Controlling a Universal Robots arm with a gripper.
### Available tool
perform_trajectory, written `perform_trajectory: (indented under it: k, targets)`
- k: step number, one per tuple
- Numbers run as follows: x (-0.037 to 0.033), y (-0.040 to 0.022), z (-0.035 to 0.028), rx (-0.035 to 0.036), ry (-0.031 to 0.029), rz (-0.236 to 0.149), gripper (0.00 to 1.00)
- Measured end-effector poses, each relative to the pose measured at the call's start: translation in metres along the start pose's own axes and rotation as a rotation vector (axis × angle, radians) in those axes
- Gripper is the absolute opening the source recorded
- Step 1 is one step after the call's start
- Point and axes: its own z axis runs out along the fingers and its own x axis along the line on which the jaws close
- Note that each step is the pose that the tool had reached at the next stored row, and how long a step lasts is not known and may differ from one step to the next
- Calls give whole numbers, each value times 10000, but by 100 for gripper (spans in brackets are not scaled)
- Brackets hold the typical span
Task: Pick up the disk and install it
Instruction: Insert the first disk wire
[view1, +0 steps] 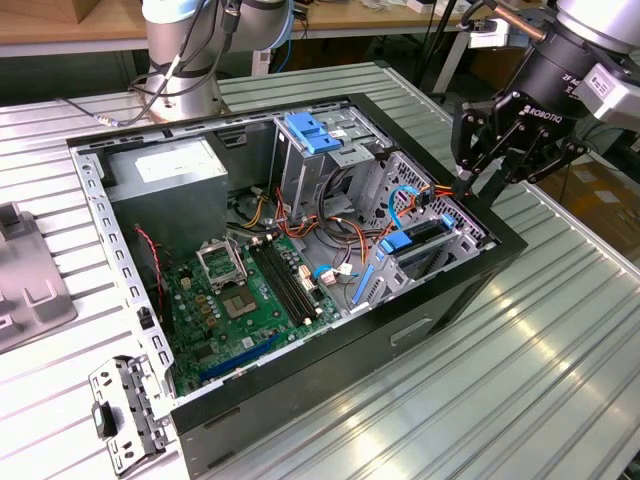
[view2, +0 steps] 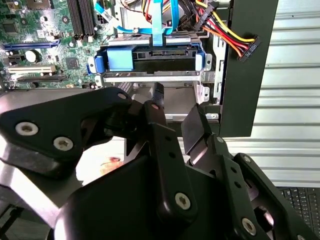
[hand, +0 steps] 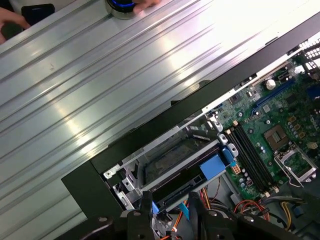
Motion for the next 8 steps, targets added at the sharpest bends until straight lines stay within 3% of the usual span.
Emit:
perform_trajectory:
  k: [8]
  targets:
    - [34,-22,-2,0,0,-3,42]
